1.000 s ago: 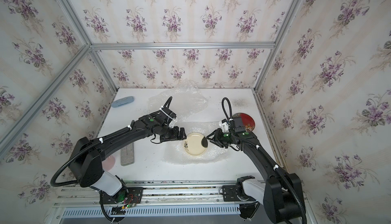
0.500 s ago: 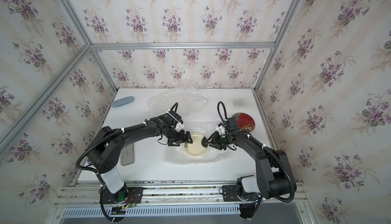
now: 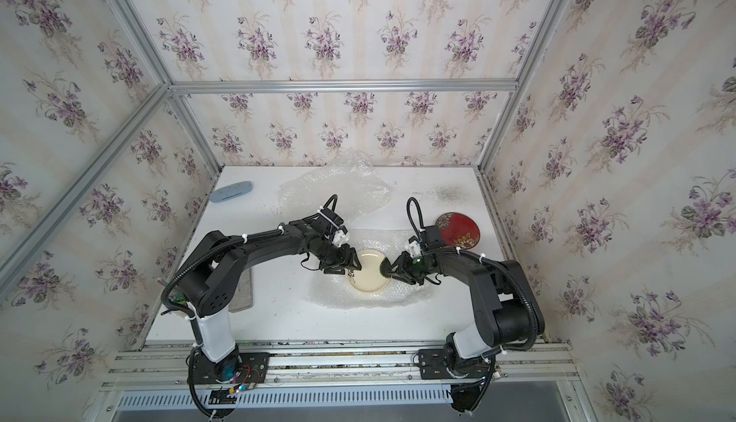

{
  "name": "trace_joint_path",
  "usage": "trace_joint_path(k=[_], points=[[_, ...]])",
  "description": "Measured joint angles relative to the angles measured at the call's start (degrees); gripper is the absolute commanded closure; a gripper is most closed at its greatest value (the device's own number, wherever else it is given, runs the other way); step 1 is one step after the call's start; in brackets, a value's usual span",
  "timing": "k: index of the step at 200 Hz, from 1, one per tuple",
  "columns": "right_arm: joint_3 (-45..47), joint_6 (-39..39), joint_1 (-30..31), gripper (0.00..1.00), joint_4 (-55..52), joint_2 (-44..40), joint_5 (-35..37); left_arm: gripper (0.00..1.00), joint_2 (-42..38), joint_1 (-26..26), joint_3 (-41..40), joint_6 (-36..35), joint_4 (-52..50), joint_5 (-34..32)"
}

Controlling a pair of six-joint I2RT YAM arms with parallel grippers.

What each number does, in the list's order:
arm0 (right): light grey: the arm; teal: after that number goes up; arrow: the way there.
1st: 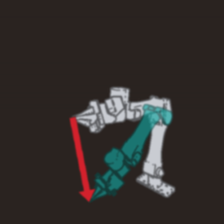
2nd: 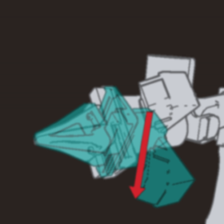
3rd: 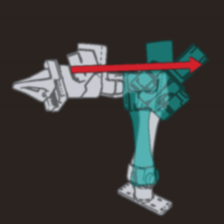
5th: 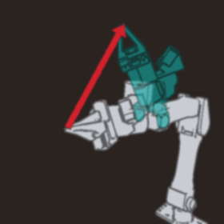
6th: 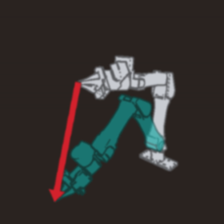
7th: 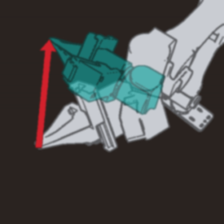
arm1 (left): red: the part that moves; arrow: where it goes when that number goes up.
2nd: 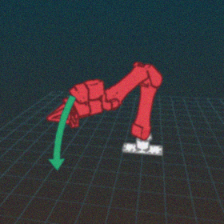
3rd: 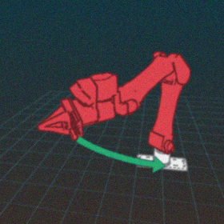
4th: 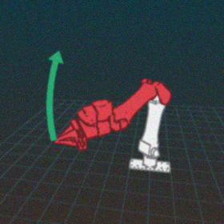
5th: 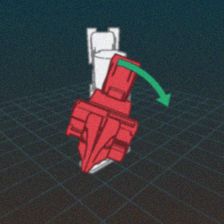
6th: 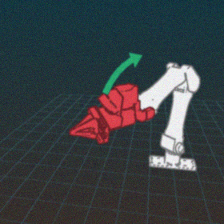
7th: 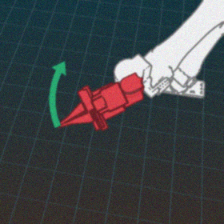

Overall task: Unpack dinner plates from bubble wrap
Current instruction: Pick up the plate from the bubble wrap, then place the plate on the plate.

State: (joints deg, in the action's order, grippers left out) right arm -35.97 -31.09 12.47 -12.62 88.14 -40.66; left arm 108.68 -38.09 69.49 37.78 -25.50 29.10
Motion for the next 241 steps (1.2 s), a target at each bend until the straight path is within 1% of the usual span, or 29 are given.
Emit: trace_joint_path(k=[16, 35, 63, 87, 98, 102, 114, 147, 192, 218, 241], points=[[-0.02, -0.02, 0.00, 0.68, 1.64, 0.94, -0.33, 0.39, 1.03, -0.07, 0.81, -0.07, -0.02, 0.31], [-0.20, -0.02, 0.00, 0.70, 3.61, 2.45, -0.55, 0.44, 2.58, -0.07, 2.27, -0.09, 0.04, 0.79], [0.07, -0.46, 0.35, 0.77, 6.05, 3.63, -0.96, 0.44, 3.48, -0.11, 3.63, -0.17, 0.09, 0.90], [0.09, -0.94, 1.29, 0.89, 6.78, 3.54, -0.46, 0.44, 3.48, -0.20, 3.80, -0.20, -0.04, 0.76], [0.22, -1.73, 1.44, 0.97, 6.67, 2.67, -0.11, 0.44, 3.43, -0.35, 3.67, -0.20, -0.09, 0.57], [0.26, -1.88, 1.42, 1.00, 6.56, 2.01, -0.09, 0.43, 3.37, -0.37, 3.50, -0.20, -0.24, 0.39], [0.26, -1.95, 1.46, 1.00, 6.16, -0.35, 0.92, 0.35, 3.13, -0.46, 2.95, -0.37, -0.31, 0.85], [-0.13, -1.84, 1.70, 1.00, 1.70, -5.88, 4.24, 0.01, 0.04, -0.11, 1.42, -0.70, -0.20, 1.14], [-0.52, -3.26, 0.39, 1.00, -5.25, -16.20, 6.82, 0.01, -5.79, 1.51, 0.90, -1.33, -1.31, -0.66], [-3.85, -3.48, -2.99, 1.00, -9.49, -21.55, 7.67, 0.01, -10.54, 3.04, -0.92, -1.29, -2.47, -2.86], [-6.99, -4.50, -6.36, 1.00, -12.15, -23.85, 7.89, 0.01, -13.60, 4.17, -2.21, -1.31, -2.99, -5.01]])
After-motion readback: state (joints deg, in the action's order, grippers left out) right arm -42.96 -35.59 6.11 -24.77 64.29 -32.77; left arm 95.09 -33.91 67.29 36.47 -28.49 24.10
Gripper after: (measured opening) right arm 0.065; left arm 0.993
